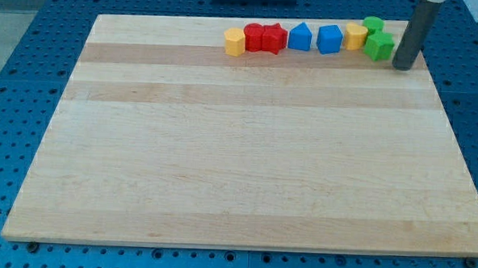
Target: Move the blue cube up a bit
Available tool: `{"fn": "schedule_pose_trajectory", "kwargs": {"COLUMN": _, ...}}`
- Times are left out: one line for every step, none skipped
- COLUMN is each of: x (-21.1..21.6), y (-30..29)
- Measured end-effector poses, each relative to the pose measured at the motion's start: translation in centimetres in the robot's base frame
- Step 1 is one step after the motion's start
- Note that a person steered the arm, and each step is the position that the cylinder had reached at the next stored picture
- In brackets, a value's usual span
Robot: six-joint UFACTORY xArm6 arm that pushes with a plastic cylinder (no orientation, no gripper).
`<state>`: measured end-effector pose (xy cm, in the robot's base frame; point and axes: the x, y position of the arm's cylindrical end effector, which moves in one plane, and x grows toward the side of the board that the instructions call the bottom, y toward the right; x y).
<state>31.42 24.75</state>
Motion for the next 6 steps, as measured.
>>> {"fn": "schedule_pose_trajectory", "kwargs": {"x": 1.2, "y": -3.5}}
{"fn": "schedule_pose_trajectory", "kwargs": {"x": 1.2, "y": -8.9}}
{"fn": "schedule_pose_trajectory", "kwargs": {"x": 0.2, "y": -11.2}}
{"fn": "schedule_pose_trajectory", "kwargs": {"x": -3.3, "y": -11.2}}
{"fn": "schedule_pose_trajectory", "kwargs": {"x": -4.2, "y": -6.6}}
{"fn": "schedule_pose_trajectory", "kwargs": {"x": -4.2, "y": -5.0}}
